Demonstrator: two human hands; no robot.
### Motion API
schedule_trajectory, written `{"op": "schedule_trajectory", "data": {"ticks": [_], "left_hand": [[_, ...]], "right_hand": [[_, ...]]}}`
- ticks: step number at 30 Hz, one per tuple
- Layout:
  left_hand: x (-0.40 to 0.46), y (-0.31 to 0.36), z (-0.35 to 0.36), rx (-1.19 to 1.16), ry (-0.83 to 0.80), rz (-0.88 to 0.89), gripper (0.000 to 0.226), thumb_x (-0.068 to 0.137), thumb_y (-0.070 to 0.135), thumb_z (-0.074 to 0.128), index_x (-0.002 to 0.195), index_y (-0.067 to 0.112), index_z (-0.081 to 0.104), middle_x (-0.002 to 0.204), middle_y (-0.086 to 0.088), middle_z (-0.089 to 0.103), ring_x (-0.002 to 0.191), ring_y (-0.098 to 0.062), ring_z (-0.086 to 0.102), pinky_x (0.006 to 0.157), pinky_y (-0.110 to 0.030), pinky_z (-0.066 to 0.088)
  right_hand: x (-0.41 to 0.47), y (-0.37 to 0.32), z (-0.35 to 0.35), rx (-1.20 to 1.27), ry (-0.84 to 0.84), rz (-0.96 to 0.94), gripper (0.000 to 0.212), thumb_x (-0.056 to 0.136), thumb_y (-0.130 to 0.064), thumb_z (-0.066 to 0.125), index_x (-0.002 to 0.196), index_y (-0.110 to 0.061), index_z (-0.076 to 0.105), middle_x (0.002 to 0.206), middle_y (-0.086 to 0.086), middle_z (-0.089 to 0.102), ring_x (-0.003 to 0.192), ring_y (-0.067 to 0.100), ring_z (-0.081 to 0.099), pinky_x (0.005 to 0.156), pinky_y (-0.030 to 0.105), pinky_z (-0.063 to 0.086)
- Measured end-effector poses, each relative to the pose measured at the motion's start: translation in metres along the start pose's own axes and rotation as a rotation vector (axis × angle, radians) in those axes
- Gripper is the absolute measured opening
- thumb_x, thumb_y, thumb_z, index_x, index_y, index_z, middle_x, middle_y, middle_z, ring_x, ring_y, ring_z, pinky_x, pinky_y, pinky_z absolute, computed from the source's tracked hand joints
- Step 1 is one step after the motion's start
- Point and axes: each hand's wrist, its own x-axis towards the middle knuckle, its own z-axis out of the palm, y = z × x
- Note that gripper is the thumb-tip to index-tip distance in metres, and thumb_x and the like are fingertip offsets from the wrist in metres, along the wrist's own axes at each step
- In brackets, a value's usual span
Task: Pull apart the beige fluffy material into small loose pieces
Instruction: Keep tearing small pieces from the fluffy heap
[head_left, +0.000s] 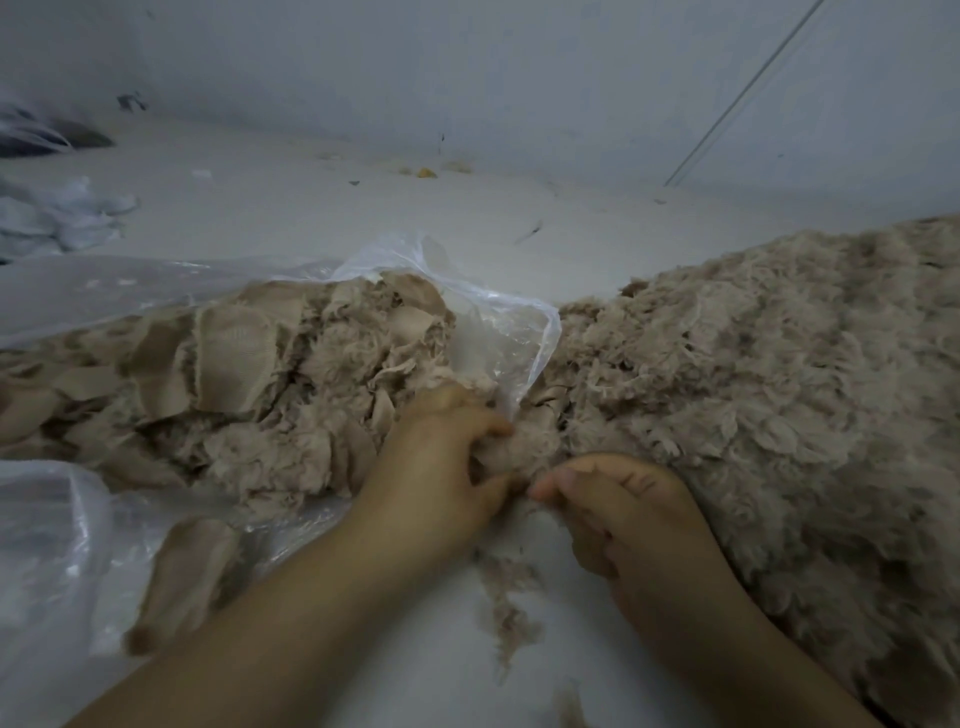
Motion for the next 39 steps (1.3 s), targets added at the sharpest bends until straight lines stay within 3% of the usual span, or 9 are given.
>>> {"op": "schedule_trajectory", "data": {"ticks": [2,5,9,15,19,24,27,30,39], "left_hand": [[0.000,0.001,0.002,0.039,0.030,0.104,0.006,0.076,0.013,0.078,0.081,0.015,0.074,0.077,0.004,0.062,0.078,-0.012,0.053,0.071,-0.023,0.043],[-0.002,0.009,0.000,-0.059,0.064,0.142,0.006,0.079,0.018,0.067,0.074,0.017,0.069,0.066,0.012,0.059,0.068,-0.004,0.051,0.064,-0.008,0.036],[-0.007,0.020,0.003,-0.456,-0.089,0.034,0.014,0.085,0.017,0.061,0.074,0.024,0.064,0.067,0.017,0.062,0.063,0.002,0.056,0.059,-0.012,0.041],[-0.006,0.017,0.007,-0.871,-0.061,-0.291,0.028,0.091,0.035,0.054,0.069,0.017,0.057,0.050,-0.007,0.049,0.042,-0.018,0.042,0.042,-0.024,0.036],[-0.009,0.023,0.011,-1.019,-0.339,-0.379,0.027,0.082,0.050,0.064,0.081,0.024,0.062,0.054,-0.014,0.055,0.039,-0.025,0.051,0.038,-0.023,0.043],[-0.015,0.021,0.002,-1.041,-0.799,-0.374,0.029,0.087,0.034,0.069,0.081,0.009,0.057,0.057,-0.014,0.060,0.037,-0.021,0.057,0.036,-0.023,0.047],[-0.014,0.026,0.005,-1.059,-0.583,-0.387,0.032,0.086,0.039,0.069,0.073,0.011,0.062,0.049,-0.013,0.053,0.028,-0.017,0.047,0.031,-0.017,0.037],[-0.010,0.023,0.010,-1.037,-0.283,-0.413,0.029,0.075,0.045,0.069,0.078,0.016,0.067,0.051,-0.014,0.047,0.030,-0.019,0.039,0.032,-0.016,0.029],[-0.010,0.014,0.013,-1.089,0.005,-0.419,0.030,0.086,0.023,0.065,0.059,0.013,0.055,0.050,-0.012,0.044,0.036,-0.018,0.036,0.037,-0.018,0.027]], "right_hand": [[0.002,-0.001,0.000,0.065,0.003,0.012,0.015,0.075,-0.016,0.063,0.086,-0.013,0.074,0.046,-0.003,0.033,0.037,0.006,0.023,0.036,0.015,0.022],[0.004,-0.001,-0.001,0.033,-0.030,-0.009,0.041,0.086,0.007,0.060,0.110,-0.024,0.071,0.046,-0.004,0.034,0.038,0.005,0.023,0.037,0.016,0.022],[0.002,-0.003,0.002,-0.081,-0.078,-0.047,0.014,0.086,-0.013,0.065,0.079,-0.019,0.075,0.047,-0.006,0.038,0.039,0.005,0.023,0.038,0.017,0.022],[0.001,-0.004,0.003,-0.024,-0.020,-0.014,0.024,0.078,-0.036,0.063,0.072,-0.015,0.073,0.043,-0.009,0.036,0.038,0.005,0.022,0.037,0.017,0.021],[0.001,-0.006,0.004,0.042,-0.026,-0.046,0.034,0.087,-0.037,0.054,0.065,-0.018,0.072,0.040,-0.008,0.042,0.035,0.003,0.027,0.036,0.016,0.024],[0.000,-0.002,0.002,0.135,0.001,-0.004,0.039,0.084,-0.042,0.058,0.076,-0.005,0.067,0.062,0.018,0.061,0.056,0.025,0.059,0.053,0.028,0.049],[0.002,-0.001,0.001,0.120,-0.001,-0.020,0.036,0.082,-0.042,0.058,0.065,-0.011,0.063,0.047,0.000,0.049,0.039,0.009,0.043,0.041,0.018,0.036],[0.005,0.002,0.000,0.056,-0.010,-0.037,0.052,0.088,-0.038,0.063,0.068,0.008,0.050,0.044,-0.007,0.031,0.038,0.005,0.022,0.037,0.015,0.022],[0.007,0.000,0.003,0.068,0.005,0.006,0.046,0.080,-0.054,0.049,0.057,-0.018,0.066,0.045,-0.002,0.031,0.033,0.005,0.021,0.038,0.012,0.020]]}}
